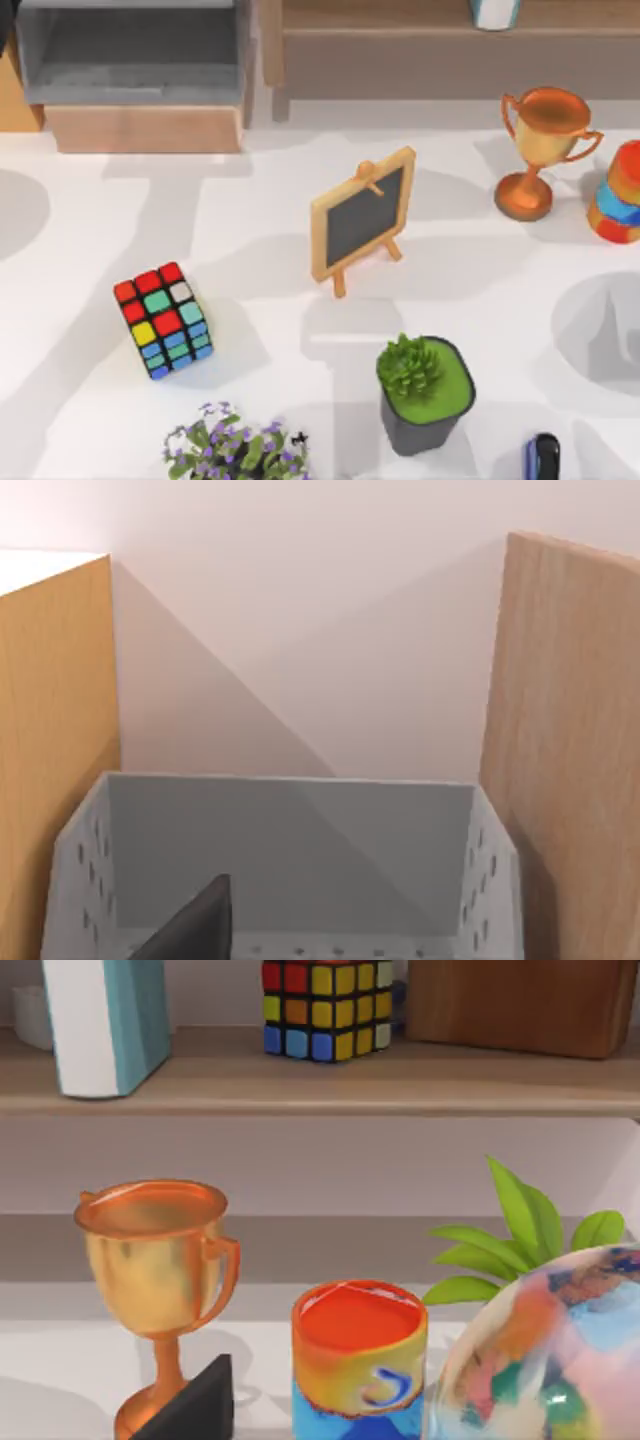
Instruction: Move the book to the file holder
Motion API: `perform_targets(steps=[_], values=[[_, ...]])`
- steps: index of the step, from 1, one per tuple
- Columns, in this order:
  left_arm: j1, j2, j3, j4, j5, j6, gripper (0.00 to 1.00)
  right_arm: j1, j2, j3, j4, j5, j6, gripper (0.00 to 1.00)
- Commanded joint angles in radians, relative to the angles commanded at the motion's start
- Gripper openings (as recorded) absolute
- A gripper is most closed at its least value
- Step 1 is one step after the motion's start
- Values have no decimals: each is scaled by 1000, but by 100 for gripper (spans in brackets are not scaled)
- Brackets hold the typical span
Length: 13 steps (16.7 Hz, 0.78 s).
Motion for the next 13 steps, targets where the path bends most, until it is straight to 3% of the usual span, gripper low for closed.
perform_targets(steps=[7,13], values=[[-243,812,682,65,-244,8,100,0,0,0,0,0,0,100],[-375,1333,1152,99,-370,2,100,0,0,0,0,0,0,100]])
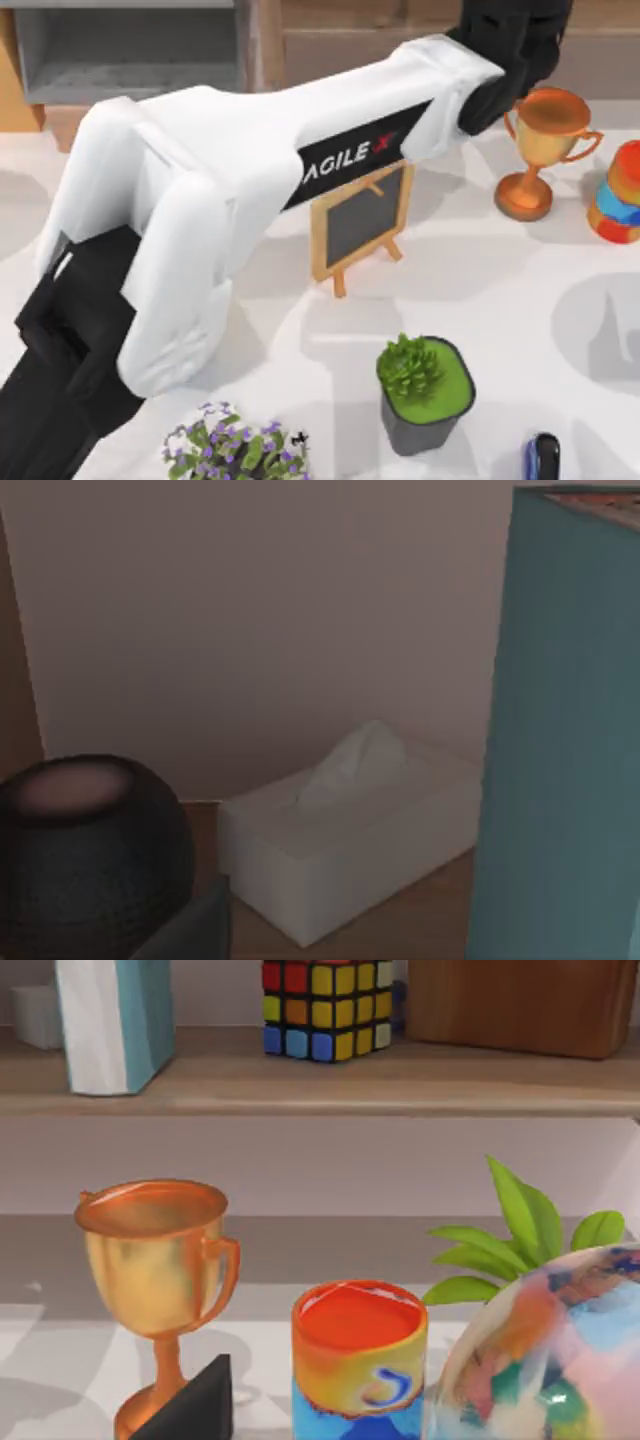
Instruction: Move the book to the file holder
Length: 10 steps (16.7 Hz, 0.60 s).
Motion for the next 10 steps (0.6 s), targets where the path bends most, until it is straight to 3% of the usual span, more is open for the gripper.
perform_targets(steps=[4,10], values=[[-36,173,171,14,-38,-4,100,0,0,0,0,0,0,100],[-35,196,189,15,-42,-5,100,0,0,0,0,0,0,100]])
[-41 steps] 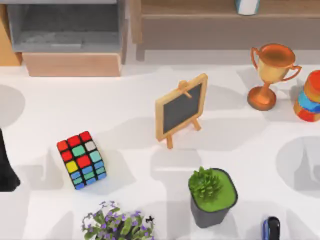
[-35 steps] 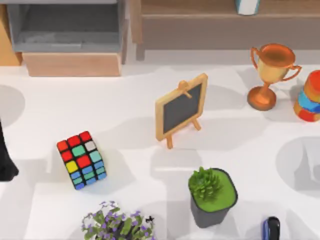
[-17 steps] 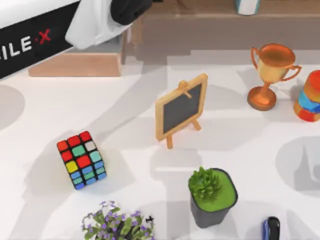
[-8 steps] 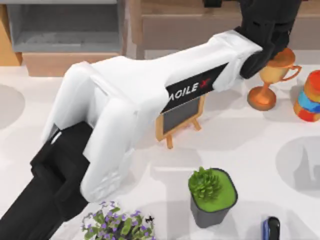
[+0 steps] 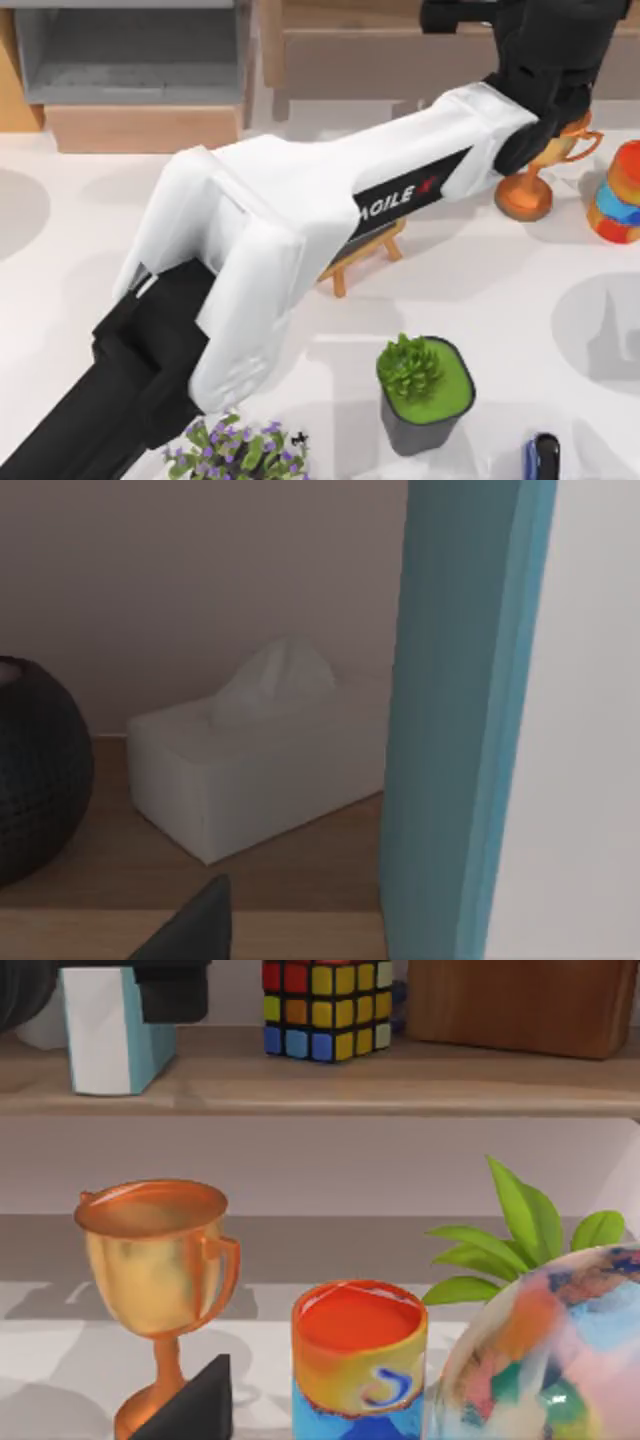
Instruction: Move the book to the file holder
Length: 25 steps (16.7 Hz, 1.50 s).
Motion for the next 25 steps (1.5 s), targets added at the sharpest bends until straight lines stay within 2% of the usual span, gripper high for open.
perform_targets(steps=[3,10,15,25], values=[[1,17,36,-15,4,-1,100,0,0,0,0,0,0,100],[17,122,244,-119,21,-3,100,0,0,0,0,0,0,100],[20,135,271,-133,24,-4,100,0,0,0,0,0,0,100],[20,135,271,-133,24,-4,25,0,0,0,0,0,0,100]])
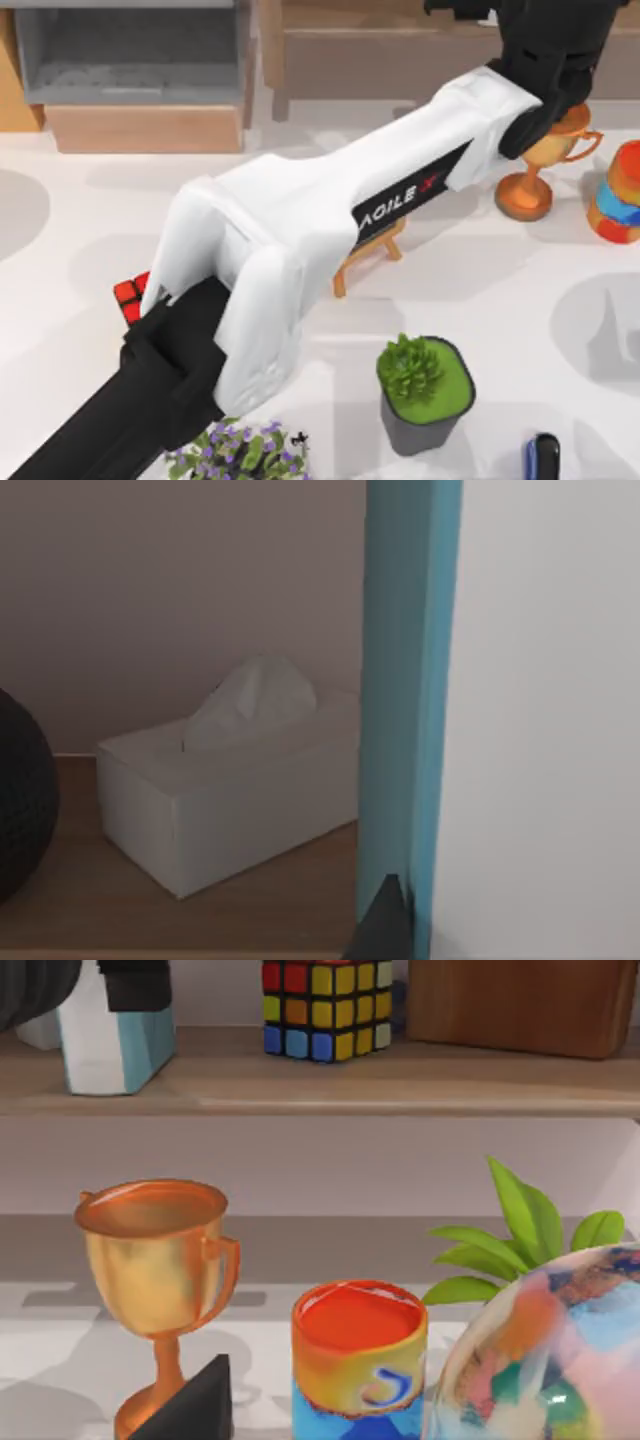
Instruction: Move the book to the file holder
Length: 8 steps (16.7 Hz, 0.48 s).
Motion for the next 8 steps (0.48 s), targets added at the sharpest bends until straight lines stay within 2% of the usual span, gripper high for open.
perform_targets(steps=[3,8], values=[[0,0,0,0,0,0,2,0,0,0,0,0,0,100],[0,0,0,0,0,0,0,0,0,0,0,0,0,100]])
